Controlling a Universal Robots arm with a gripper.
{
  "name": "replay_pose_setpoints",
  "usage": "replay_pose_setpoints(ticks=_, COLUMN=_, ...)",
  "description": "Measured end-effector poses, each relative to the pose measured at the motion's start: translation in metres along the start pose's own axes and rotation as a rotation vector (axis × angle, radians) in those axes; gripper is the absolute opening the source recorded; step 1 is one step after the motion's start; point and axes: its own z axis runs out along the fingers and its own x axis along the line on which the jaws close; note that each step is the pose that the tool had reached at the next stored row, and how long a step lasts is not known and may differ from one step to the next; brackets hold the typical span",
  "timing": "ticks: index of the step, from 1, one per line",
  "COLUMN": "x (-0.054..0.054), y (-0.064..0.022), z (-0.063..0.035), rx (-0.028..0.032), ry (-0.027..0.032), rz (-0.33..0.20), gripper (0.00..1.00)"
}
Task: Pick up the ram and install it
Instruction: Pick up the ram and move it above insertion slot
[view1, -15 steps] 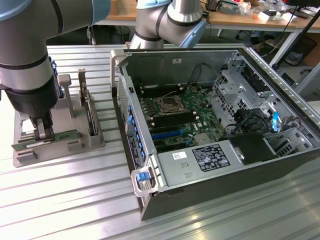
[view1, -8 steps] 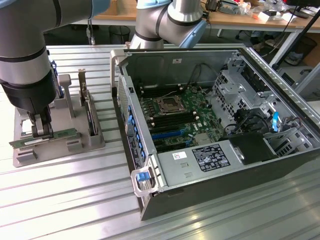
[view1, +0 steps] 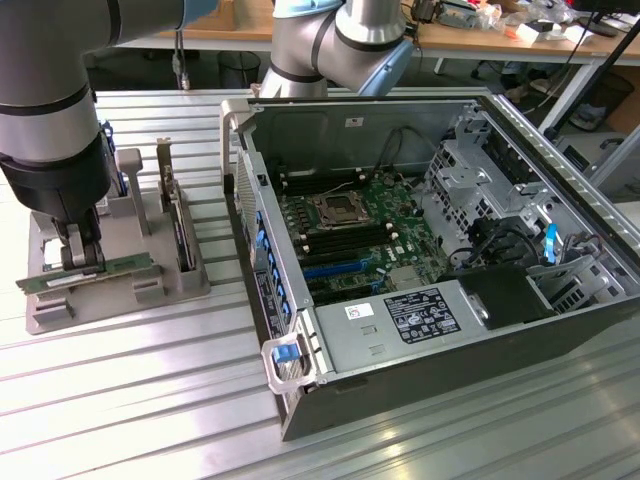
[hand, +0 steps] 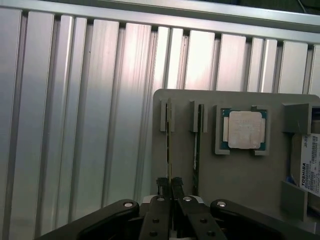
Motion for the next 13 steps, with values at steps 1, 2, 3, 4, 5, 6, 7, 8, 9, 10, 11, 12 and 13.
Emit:
replay_pose_setpoints(ticks=1, x=0.0, y=0.0001, z=-0.0019, rx=0.0, ry=0.0001, rz=0.0, gripper=0.12)
replay_pose_setpoints(ticks=2, x=0.0, y=0.0002, z=-0.0035, rx=0.0, ry=0.0001, rz=0.0, gripper=0.12)
replay_pose_setpoints(ticks=3, x=0.0, y=0.0002, z=-0.0045, rx=0.0001, ry=0.0, rz=0.0, gripper=0.12)
replay_pose_setpoints(ticks=4, x=0.0, y=0.0003, z=-0.0055, rx=0.0, ry=0.0, rz=0.0, gripper=0.12)
replay_pose_setpoints(ticks=5, x=0.0, y=0.0003, z=-0.0069, rx=0.0, ry=0.0, rz=0.0, gripper=0.12)
replay_pose_setpoints(ticks=6, x=0.0, y=0.0004, z=-0.0092, rx=0.0001, ry=0.0, rz=0.0, gripper=0.12)
replay_pose_setpoints(ticks=7, x=0.0, y=0.0005, z=-0.0112, rx=0.0, ry=0.0, rz=0.0, gripper=0.12)
replay_pose_setpoints(ticks=8, x=0.0, y=0.0007, z=-0.0132, rx=0.0, ry=0.0, rz=0.0, gripper=0.12)
replay_pose_setpoints(ticks=9, x=0.0, y=0.0007, z=-0.0152, rx=0.0001, ry=0.0, rz=0.0, gripper=0.12)
replay_pose_setpoints(ticks=10, x=0.0, y=0.0008, z=-0.0172, rx=0.0, ry=0.0, rz=0.0, gripper=0.12)
replay_pose_setpoints(ticks=11, x=0.0, y=0.0009, z=-0.019, rx=0.0001, ry=0.0, rz=0.0, gripper=0.12)
replay_pose_setpoints(ticks=12, x=0.0, y=0.001, z=-0.0208, rx=0.0, ry=0.0, rz=0.0, gripper=0.12)
replay_pose_setpoints(ticks=13, x=0.0, y=0.0011, z=-0.0227, rx=0.0, ry=0.0, rz=0.0, gripper=0.12)
